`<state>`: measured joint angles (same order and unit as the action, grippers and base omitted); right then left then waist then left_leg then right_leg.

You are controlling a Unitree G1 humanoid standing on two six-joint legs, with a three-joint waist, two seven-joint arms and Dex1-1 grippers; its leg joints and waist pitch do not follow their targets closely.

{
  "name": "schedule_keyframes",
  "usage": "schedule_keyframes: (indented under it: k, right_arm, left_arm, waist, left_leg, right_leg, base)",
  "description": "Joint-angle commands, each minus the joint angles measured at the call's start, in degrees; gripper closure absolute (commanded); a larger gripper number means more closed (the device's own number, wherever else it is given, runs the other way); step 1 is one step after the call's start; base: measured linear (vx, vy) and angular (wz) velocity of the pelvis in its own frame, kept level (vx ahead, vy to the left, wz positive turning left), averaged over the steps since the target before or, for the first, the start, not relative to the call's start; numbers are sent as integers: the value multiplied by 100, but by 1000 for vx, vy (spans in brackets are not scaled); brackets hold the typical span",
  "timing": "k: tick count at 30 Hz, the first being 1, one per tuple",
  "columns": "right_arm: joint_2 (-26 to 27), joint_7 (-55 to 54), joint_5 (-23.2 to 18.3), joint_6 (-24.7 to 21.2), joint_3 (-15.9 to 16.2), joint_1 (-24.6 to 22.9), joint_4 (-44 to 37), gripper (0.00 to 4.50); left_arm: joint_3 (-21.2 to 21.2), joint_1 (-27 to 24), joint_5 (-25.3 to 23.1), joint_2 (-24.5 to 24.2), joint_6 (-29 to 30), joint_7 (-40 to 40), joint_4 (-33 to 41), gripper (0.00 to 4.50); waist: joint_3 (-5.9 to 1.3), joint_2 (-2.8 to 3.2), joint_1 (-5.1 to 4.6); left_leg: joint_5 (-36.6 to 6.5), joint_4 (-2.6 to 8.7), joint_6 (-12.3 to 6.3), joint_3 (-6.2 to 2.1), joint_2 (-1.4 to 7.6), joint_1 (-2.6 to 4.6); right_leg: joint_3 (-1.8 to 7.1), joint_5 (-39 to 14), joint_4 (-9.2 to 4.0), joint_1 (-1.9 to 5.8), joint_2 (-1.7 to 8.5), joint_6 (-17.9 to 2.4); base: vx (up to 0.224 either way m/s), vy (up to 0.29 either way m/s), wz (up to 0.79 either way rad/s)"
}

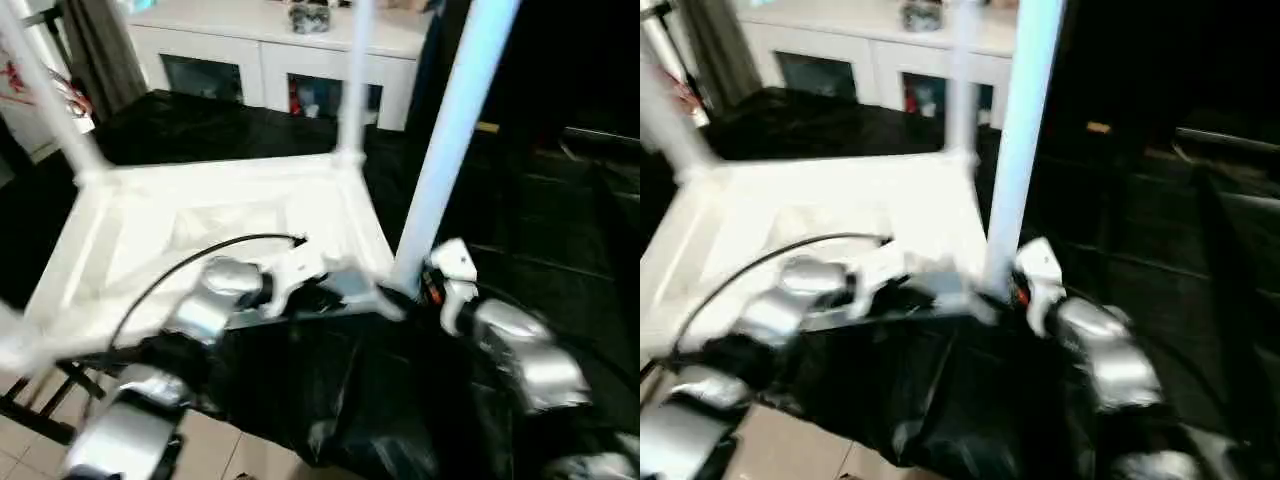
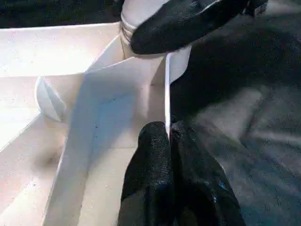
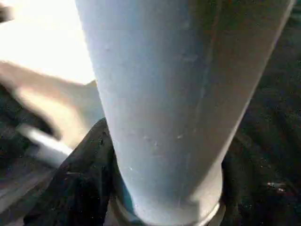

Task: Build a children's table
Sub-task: Rotate leg to tighten

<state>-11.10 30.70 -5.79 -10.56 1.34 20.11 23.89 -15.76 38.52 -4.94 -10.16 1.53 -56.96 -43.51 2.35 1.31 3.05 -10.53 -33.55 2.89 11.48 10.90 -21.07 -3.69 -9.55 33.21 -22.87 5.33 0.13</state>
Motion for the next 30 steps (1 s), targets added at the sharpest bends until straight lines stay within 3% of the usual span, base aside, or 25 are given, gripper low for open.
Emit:
schedule_keyframes:
  k: [1,5,9,10,12,15,18,23,25,30]
  right_arm:
    - [422,-718,184,-25,147,77,328,185]
    - [870,-1353,300,51,83,296,602,185]
    - [989,-1186,395,328,260,365,656,185]
    - [984,-1105,294,343,209,365,634,129]
    - [884,-871,41,289,25,386,531,115]
    - [768,-739,40,266,26,407,511,78]
    - [380,-157,21,219,127,400,390,66]
    - [-250,1051,-171,64,340,206,-28,66]
    - [-692,1842,-297,-77,522,33,-332,66]
    - [-1103,2675,-430,-179,720,-115,-607,66]
  left_arm:
    - [17,276,-15,411,131,631,-42,450]
    - [83,391,-109,757,205,1274,-207,450]
    - [38,352,-96,898,78,1154,-194,450]
    - [27,340,-77,891,10,1120,-173,450]
    - [-25,270,-5,786,-156,808,-54,450]
    - [-36,233,37,716,-178,620,8,450]
    - [-54,135,143,524,-265,138,138,450]
    - [-117,22,209,199,-401,-472,270,450]
    - [-143,-5,281,-27,-467,-923,312,450]
    - [-155,-25,378,-280,-454,-1491,405,450]
  waist:
    - [-303,-65,-48]
    - [-322,-56,-34]
    - [-340,-58,-22]
    - [-342,-46,-15]
    - [-343,-58,-9]
    - [-347,-49,-15]
    - [-350,-53,-9]
    - [-374,-52,22]
    - [-356,-28,48]
    - [-334,-35,80]
  left_leg:
    - [-1766,449,55,-138,204,113]
    - [-1650,447,-15,-136,202,103]
    - [-1400,430,-151,-117,200,72]
    - [-1349,420,-200,-114,199,72]
    - [-1314,416,-270,-110,198,66]
    - [-1243,415,-310,-111,209,57]
    - [-1270,410,-334,-114,213,59]
    - [-904,360,-595,-89,227,44]
    - [-978,367,-597,-80,240,50]
    - [-1298,391,-437,-81,264,71]
  right_leg:
    - [211,-2396,-481,153,319,-951]
    - [213,-2099,-467,178,307,-980]
    - [219,-1533,-408,217,305,-1096]
    - [222,-1458,-399,224,315,-1133]
    - [221,-1438,-400,235,316,-1154]
    - [213,-1336,-379,240,308,-1194]
    - [209,-1322,-372,264,313,-1236]
    - [211,-639,-290,285,303,-1470]
    - [199,-804,-310,276,298,-1483]
    - [201,-1249,-341,251,304,-1433]
  base:
    - [0,0,0]
    - [0,0,0]
    - [0,0,0]
    - [0,0,0]
    - [0,0,0]
    - [0,0,0]
    - [0,0,0]
    - [0,0,0]
    - [0,0,0]
    - [0,0,0]
